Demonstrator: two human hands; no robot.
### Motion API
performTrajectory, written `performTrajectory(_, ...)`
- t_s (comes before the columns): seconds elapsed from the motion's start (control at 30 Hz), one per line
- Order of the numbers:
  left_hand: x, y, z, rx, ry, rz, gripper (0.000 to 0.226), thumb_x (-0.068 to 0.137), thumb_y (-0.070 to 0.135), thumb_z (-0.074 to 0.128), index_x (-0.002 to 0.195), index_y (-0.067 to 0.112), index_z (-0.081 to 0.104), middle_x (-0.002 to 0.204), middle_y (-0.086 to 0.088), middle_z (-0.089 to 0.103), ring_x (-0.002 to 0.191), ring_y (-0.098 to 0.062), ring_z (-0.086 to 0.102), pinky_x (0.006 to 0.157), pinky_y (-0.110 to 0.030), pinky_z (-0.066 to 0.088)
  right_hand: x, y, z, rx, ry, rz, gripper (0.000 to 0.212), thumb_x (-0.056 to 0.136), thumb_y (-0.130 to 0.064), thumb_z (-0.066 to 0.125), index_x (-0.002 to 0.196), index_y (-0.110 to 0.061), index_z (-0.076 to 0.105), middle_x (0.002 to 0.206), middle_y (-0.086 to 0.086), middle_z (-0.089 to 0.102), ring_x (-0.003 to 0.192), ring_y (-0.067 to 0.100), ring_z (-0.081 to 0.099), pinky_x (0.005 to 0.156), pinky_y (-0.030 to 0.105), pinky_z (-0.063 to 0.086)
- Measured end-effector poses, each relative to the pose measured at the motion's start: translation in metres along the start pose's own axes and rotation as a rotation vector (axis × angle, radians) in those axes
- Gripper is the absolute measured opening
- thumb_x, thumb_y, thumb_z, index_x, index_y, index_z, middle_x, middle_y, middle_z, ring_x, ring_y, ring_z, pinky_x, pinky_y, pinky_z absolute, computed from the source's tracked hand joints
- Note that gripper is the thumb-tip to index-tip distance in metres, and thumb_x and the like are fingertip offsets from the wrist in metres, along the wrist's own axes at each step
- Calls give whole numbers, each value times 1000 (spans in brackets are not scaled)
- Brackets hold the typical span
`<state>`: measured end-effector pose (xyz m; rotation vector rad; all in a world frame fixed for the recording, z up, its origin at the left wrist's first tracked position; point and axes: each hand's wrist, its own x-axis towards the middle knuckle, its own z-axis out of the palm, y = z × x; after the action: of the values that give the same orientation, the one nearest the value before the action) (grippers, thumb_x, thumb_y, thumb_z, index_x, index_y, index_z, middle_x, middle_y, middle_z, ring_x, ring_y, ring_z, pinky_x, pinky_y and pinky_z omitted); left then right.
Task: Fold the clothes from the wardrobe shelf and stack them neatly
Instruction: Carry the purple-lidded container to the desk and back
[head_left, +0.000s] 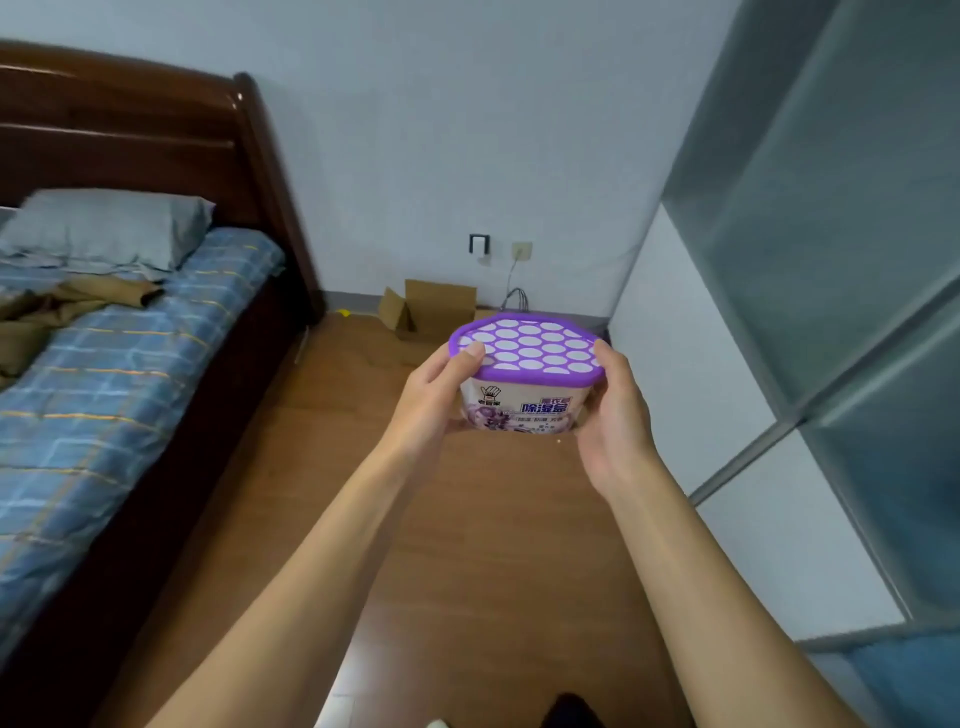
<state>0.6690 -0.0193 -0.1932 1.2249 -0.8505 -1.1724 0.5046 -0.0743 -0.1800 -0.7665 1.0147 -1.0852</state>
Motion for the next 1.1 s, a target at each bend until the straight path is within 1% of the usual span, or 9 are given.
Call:
performTrajectory(0.13, 53, 4, -35, -18, 78, -11, 38, 82, 58, 63, 112, 36, 70, 109, -5, 76, 99, -22, 73, 79, -47, 59, 57, 7, 44, -21, -32, 9, 23, 96, -41, 56, 89, -28, 73, 93, -1, 79, 78, 12, 75, 58, 30, 56)
performTrajectory(0.27, 118, 0, -55, -4, 136, -5, 32, 82, 61, 61, 109, 45, 69, 110, -2, 76, 101, -20, 73, 79, -47, 60, 131, 15, 72, -33, -47, 13, 22, 94, -41, 57, 98, -24, 71, 91, -4, 79, 76, 9, 74, 52, 24, 54)
performTrajectory(0.47, 238, 6, -75, -5, 257, -13, 30, 78, 58, 64, 100, 41, 73, 105, -5, 77, 97, -21, 74, 84, -55, 58, 259, 6, 114, -57, -141, 18, 24, 87, -43, 59, 89, -23, 72, 76, -7, 76, 69, 7, 73, 48, 24, 52)
performTrajectory(0.57, 297, 16, -82, 0, 307, -16, 28, 76, 58, 65, 96, 41, 74, 103, -5, 77, 95, -20, 74, 83, -52, 58, 322, -2, 131, -118, -182, 38, 31, 89, -51, 56, 94, -26, 73, 91, -5, 79, 80, 11, 75, 57, 29, 57)
performTrajectory(0.67, 347, 25, -90, -14, 343, -6, 28, 75, 56, 66, 96, 39, 74, 100, -2, 78, 92, -18, 75, 74, -41, 61, 377, -9, 152, -183, -256, 62, 37, 96, -56, 47, 103, -28, 70, 99, -4, 78, 88, 13, 75, 66, 34, 59)
performTrajectory(0.83, 417, 27, -112, -2, 383, -30, 30, 83, 48, 65, 107, 30, 68, 101, -1, 78, 93, -18, 75, 70, -31, 62, 454, -3, 184, -257, -262, 157, 41, 99, -59, 41, 111, -28, 64, 98, -5, 78, 86, 12, 75, 73, 40, 60)
performTrajectory(0.9, 447, 26, -126, 2, 388, -40, 26, 88, 43, 62, 109, 28, 67, 101, 0, 78, 93, -18, 75, 70, -29, 62, 485, 2, 197, -301, -275, 175, 41, 99, -60, 40, 108, -29, 65, 97, -5, 78, 84, 11, 75, 70, 39, 61)
performTrajectory(1.0, 492, 20, -150, 3, 409, -57, 21, 92, 40, 60, 108, 28, 66, 101, 2, 77, 91, -16, 75, 69, -30, 62, 532, 12, 219, -369, -318, 218, 41, 96, -64, 39, 105, -34, 65, 95, -9, 78, 86, 11, 75, 74, 42, 60)
performTrajectory(1.1, 549, 12, -181, 5, 398, -82, 12, 96, 33, 60, 106, 29, 65, 99, 7, 77, 90, -12, 74, 72, -31, 61, 586, 27, 244, -437, -306, 304, 46, 91, -72, 41, 106, -35, 63, 95, -8, 78, 92, 18, 75, 77, 48, 61)
